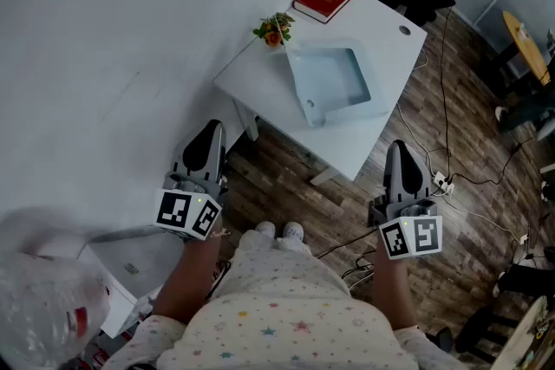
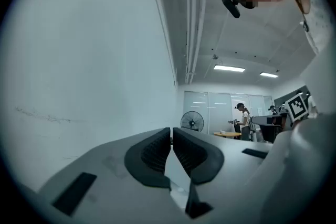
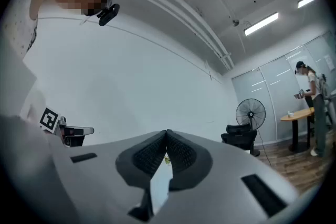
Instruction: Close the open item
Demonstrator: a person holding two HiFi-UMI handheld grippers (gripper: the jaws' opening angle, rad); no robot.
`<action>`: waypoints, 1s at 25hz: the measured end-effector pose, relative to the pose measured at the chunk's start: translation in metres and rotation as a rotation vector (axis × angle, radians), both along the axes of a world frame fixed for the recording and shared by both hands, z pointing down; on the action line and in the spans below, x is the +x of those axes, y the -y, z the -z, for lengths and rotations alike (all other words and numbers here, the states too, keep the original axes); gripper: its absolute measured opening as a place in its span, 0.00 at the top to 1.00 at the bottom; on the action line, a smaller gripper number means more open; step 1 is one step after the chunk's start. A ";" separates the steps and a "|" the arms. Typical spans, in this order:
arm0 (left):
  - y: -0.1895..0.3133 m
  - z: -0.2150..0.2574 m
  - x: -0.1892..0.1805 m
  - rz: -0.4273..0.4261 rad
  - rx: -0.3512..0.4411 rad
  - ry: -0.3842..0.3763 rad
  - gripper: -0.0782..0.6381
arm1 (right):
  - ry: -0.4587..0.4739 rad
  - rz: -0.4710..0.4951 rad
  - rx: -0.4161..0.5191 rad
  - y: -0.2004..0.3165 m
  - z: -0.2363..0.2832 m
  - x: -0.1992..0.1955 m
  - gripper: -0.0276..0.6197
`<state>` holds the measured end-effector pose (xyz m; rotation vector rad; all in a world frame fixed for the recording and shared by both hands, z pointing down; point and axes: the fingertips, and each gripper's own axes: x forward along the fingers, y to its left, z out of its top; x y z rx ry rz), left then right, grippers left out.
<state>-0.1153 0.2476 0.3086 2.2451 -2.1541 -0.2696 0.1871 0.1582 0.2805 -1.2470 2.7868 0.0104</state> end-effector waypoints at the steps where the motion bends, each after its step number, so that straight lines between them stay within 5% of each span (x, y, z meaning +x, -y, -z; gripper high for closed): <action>1: 0.001 0.000 0.001 0.000 0.000 0.003 0.86 | -0.003 0.002 0.002 0.000 0.000 0.000 0.95; 12: 0.014 0.007 0.019 -0.010 0.006 0.040 0.86 | 0.052 0.004 -0.030 0.014 0.001 0.012 0.95; 17: 0.024 0.008 0.031 0.003 0.004 0.056 0.85 | 0.049 0.040 -0.044 0.026 -0.001 0.018 0.81; 20: 0.030 0.008 0.037 0.016 0.006 0.051 0.68 | 0.058 0.068 -0.054 0.034 -0.003 0.020 0.73; 25: 0.036 0.009 0.042 0.049 0.005 0.060 0.57 | 0.050 0.068 -0.056 0.048 -0.005 0.024 0.63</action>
